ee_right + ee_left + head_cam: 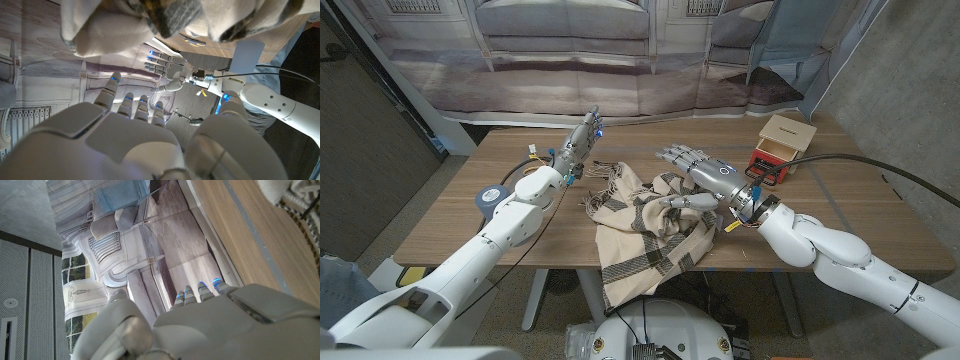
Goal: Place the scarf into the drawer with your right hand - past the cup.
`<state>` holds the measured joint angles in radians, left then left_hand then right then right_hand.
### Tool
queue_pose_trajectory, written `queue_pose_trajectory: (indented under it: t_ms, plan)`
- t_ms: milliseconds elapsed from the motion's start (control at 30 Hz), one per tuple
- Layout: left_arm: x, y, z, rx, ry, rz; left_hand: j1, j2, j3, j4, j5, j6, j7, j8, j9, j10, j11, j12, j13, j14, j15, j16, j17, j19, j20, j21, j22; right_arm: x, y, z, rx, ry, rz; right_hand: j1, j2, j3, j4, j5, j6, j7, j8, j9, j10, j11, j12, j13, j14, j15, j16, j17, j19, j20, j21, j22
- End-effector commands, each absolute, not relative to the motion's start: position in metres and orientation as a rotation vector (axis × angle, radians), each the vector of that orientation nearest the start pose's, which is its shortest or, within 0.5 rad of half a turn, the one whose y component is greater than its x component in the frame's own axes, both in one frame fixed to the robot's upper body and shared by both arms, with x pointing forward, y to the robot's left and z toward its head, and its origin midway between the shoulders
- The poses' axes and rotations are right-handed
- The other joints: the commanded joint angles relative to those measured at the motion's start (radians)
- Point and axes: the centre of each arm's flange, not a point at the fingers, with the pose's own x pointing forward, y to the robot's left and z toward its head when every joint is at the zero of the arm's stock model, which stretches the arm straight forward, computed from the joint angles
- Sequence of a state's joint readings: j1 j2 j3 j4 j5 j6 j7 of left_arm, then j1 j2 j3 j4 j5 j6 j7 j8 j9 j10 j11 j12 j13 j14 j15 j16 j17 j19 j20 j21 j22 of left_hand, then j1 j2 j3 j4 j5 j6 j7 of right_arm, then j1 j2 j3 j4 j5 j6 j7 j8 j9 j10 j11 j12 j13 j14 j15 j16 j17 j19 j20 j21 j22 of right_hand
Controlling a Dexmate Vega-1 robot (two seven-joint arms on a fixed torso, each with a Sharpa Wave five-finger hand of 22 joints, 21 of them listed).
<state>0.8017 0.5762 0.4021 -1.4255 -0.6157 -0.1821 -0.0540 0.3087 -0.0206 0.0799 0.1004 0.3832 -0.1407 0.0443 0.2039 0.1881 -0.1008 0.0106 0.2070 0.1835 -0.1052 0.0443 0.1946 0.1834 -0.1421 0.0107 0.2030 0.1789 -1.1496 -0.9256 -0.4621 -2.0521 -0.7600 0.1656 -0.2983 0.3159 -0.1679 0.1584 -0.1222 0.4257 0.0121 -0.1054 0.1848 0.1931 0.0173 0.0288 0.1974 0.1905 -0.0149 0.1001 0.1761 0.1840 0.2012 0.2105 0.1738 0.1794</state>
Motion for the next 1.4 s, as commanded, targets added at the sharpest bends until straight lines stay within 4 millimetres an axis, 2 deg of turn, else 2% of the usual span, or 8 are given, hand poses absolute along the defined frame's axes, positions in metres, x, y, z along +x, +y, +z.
queue_pose_trajectory:
  t_ms: [33, 133, 233, 433, 833, 1033, 1400]
  plan:
    - [0.640, 0.266, 0.013, 0.082, -0.595, -0.305, 0.005, 0.006, -0.004, 0.002, 0.007, 0.005, 0.003, -0.001, 0.003, 0.002, -0.001, -0.003, 0.004, 0.002, 0.004, -0.004, 0.003, -0.004, 0.004, -0.001, 0.003, 0.469, -0.164, -0.059, -1.510, -1.107, 0.155, -0.010, 0.004, -0.012, 0.000, 0.011, 0.002, -0.010, 0.006, 0.003, -0.019, -0.001, -0.002, 0.003, -0.024, 0.004, -0.004, 0.001, -0.032, 0.002, -0.004, 0.002]
    - [0.639, 0.266, 0.013, 0.085, -0.594, -0.302, 0.005, 0.006, -0.004, 0.002, 0.007, 0.005, 0.003, -0.001, 0.003, 0.003, 0.000, -0.003, 0.004, 0.002, 0.003, -0.004, 0.003, -0.004, 0.005, -0.001, 0.003, 0.469, -0.164, -0.061, -1.530, -1.084, 0.146, -0.009, 0.007, -0.015, 0.000, 0.016, -0.001, -0.011, 0.007, 0.002, -0.028, -0.001, -0.003, 0.003, -0.036, 0.003, -0.004, 0.001, -0.049, 0.002, -0.005, 0.002]
    - [0.639, 0.267, 0.012, 0.083, -0.594, -0.302, 0.005, 0.006, -0.005, 0.002, 0.007, 0.006, 0.003, -0.001, 0.003, 0.002, -0.002, -0.003, 0.004, 0.003, 0.004, -0.004, 0.003, -0.004, 0.005, -0.001, 0.003, 0.470, -0.163, -0.062, -1.556, -1.041, 0.147, -0.004, 0.016, -0.023, 0.000, 0.029, -0.026, 0.002, 0.002, 0.002, -0.062, 0.009, -0.007, 0.003, -0.073, 0.013, -0.005, 0.000, -0.106, 0.003, -0.005, 0.002]
    - [0.638, 0.268, 0.011, 0.080, -0.591, -0.301, 0.005, 0.007, -0.007, 0.002, 0.007, 0.007, 0.003, -0.001, 0.003, 0.003, -0.002, -0.003, 0.004, 0.004, 0.006, -0.003, 0.003, -0.004, 0.005, -0.001, 0.004, 0.470, -0.162, -0.064, -1.574, -1.040, 0.138, 0.000, 0.023, -0.032, 0.001, 0.041, -0.053, 0.012, 0.000, 0.001, -0.095, 0.012, -0.008, 0.002, -0.111, 0.018, -0.004, 0.000, -0.172, 0.003, -0.006, 0.002]
    - [0.639, 0.271, 0.008, 0.080, -0.588, -0.294, 0.006, 0.007, -0.009, 0.002, 0.007, 0.011, 0.005, 0.000, 0.003, 0.004, 0.001, -0.003, 0.004, 0.004, 0.008, -0.003, 0.003, -0.004, 0.003, -0.001, 0.004, 0.475, -0.159, -0.070, -1.600, -1.033, 0.139, 0.002, 0.027, -0.038, 0.002, 0.049, -0.066, 0.015, 0.001, 0.001, -0.101, 0.013, -0.003, 0.003, -0.117, 0.016, 0.002, 0.000, -0.199, 0.004, -0.002, 0.003]
    - [0.638, 0.270, 0.012, 0.084, -0.594, -0.297, 0.006, 0.008, -0.010, 0.002, 0.007, 0.012, 0.004, 0.000, 0.003, 0.005, 0.001, -0.003, 0.004, 0.005, 0.006, -0.003, 0.003, -0.004, 0.003, -0.001, 0.004, 0.477, -0.161, -0.072, -1.610, -1.016, 0.135, 0.004, 0.028, -0.042, 0.002, 0.053, -0.062, 0.013, 0.006, 0.001, -0.094, 0.012, 0.003, 0.003, -0.113, 0.019, 0.006, 0.000, -0.229, 0.003, -0.005, 0.002]
    - [0.642, 0.265, 0.016, 0.093, -0.589, -0.304, 0.006, 0.008, -0.013, 0.002, 0.007, 0.012, 0.004, -0.001, 0.003, 0.003, 0.000, -0.004, 0.004, 0.004, 0.006, -0.003, 0.003, -0.006, 0.007, -0.002, 0.004, 0.482, -0.163, -0.082, -1.605, -0.984, 0.160, 0.006, 0.030, -0.046, 0.002, 0.058, -0.053, 0.010, 0.011, 0.001, -0.086, 0.010, 0.008, 0.003, -0.106, 0.018, 0.010, 0.000, -0.233, 0.004, 0.002, 0.003]
